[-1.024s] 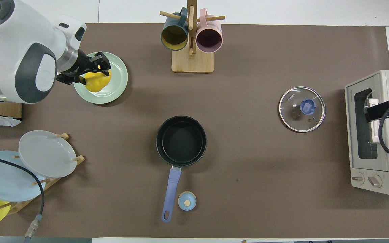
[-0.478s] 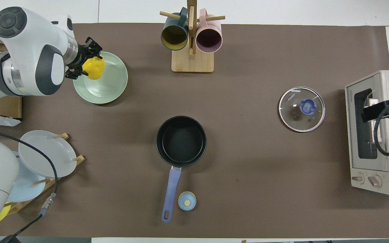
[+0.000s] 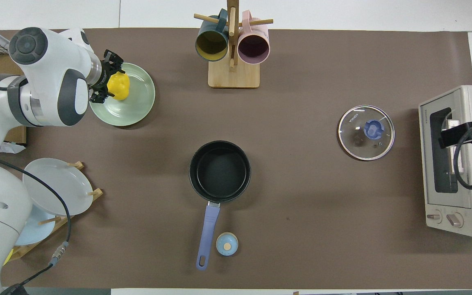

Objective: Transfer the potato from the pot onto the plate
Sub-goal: 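Lower the potato onto the green plate and open the left gripper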

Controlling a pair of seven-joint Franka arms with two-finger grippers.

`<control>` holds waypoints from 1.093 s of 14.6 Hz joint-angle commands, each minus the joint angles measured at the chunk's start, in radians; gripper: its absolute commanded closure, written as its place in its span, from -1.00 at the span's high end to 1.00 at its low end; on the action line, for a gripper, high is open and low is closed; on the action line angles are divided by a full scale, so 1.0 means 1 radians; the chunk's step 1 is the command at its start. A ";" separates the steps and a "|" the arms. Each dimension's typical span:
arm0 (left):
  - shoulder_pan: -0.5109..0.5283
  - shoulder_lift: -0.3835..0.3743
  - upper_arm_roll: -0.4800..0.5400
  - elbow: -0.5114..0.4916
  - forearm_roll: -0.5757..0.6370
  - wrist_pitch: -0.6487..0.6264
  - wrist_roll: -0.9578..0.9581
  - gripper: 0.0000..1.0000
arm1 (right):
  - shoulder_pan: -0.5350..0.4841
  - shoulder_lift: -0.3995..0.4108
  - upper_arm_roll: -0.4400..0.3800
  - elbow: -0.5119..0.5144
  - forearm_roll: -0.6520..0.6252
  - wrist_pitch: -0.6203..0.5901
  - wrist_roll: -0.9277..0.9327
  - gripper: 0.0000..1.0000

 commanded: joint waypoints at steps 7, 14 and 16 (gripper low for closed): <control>-0.003 -0.088 0.003 -0.047 0.022 -0.026 0.000 1.00 | -0.006 -0.012 0.007 -0.011 0.016 0.018 0.015 1.00; -0.008 -0.272 0.006 0.021 0.022 -0.360 0.568 1.00 | -0.006 -0.012 0.007 -0.011 0.016 0.018 0.015 1.00; 0.001 -0.327 0.009 0.051 0.022 -0.453 0.814 1.00 | -0.006 -0.012 0.007 -0.011 0.016 0.018 0.015 1.00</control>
